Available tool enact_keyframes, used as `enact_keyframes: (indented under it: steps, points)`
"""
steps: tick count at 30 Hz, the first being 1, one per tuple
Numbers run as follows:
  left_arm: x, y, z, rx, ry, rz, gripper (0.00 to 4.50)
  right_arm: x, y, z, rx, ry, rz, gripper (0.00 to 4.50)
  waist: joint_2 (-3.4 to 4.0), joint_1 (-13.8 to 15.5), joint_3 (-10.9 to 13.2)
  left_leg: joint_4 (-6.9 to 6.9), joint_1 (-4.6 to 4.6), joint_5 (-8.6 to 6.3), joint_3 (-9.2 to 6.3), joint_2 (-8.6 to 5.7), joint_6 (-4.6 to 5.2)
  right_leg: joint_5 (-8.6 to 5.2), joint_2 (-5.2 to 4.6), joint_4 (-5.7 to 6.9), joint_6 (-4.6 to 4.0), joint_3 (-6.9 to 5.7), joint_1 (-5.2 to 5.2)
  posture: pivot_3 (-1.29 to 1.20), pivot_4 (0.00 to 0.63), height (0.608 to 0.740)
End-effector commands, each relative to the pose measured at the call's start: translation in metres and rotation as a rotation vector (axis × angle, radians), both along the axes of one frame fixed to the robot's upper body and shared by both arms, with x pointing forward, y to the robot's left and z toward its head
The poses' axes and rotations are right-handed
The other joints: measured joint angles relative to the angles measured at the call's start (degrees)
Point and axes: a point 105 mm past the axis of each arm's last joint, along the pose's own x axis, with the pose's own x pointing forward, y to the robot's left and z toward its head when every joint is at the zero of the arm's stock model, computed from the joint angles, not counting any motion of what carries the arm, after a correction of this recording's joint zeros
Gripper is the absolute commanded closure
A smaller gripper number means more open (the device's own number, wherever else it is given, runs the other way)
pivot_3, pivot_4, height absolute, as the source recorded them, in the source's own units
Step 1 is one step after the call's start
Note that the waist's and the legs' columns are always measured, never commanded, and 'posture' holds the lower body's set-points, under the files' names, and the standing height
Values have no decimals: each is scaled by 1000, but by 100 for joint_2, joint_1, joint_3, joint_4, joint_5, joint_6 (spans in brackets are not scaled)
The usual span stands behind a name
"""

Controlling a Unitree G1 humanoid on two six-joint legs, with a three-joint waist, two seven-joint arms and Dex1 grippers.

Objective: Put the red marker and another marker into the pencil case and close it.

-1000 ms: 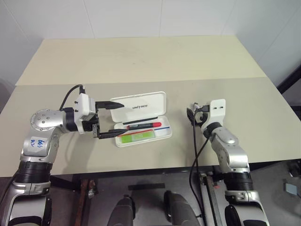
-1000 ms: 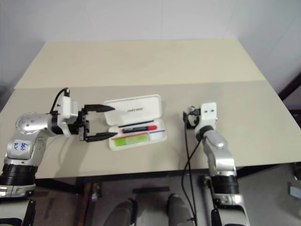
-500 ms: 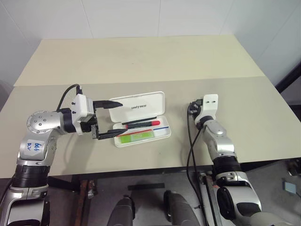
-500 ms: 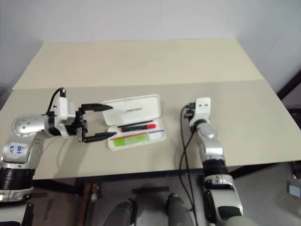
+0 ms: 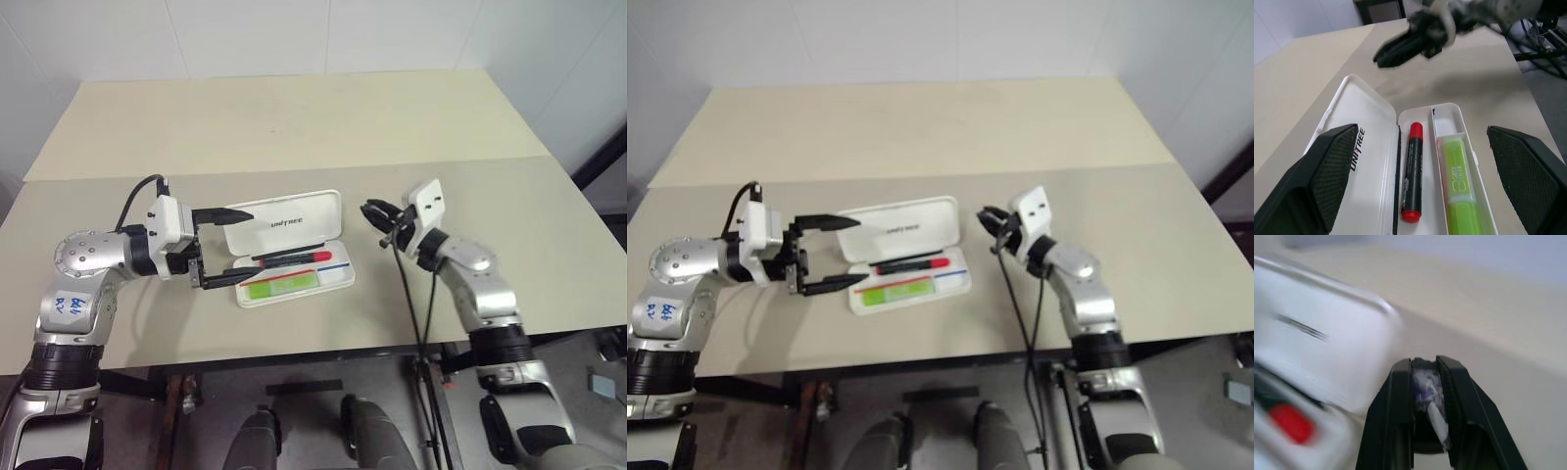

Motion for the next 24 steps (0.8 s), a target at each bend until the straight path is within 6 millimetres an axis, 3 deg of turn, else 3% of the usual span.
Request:
enact_keyframes:
  steps: [1,3,7,17,24]
  points:
    - [-2,6,6,3,-35,10,0,-32,21,7,-80,-44,276,4101,0,-4,1,2,0,0,0,1,0,0,1,-6,-1,0,0,0,150,740]
    - [-2,6,2,9,-23,8,0,-47,30,2,-144,-30,418,4101,0,-6,1,4,0,0,0,2,0,0,2,-5,-1,1,-1,0,150,740]
    - [-4,5,-5,19,-7,1,0,-54,42,-11,-237,-20,543,4101,-1,-13,1,8,2,0,2,2,0,0,2,-2,-1,2,0,0,150,740]
    - [-9,1,-15,40,37,-26,0,-40,62,-29,-317,-3,651,4101,-1,-11,1,11,3,1,-1,1,-2,-1,-2,7,-4,1,-2,0,150,740]
    - [-12,4,-14,42,33,-6,0,-37,52,-41,-351,31,664,4101,0,-8,1,6,0,-1,-1,0,-5,-2,-6,4,-4,0,-2,0,150,740]
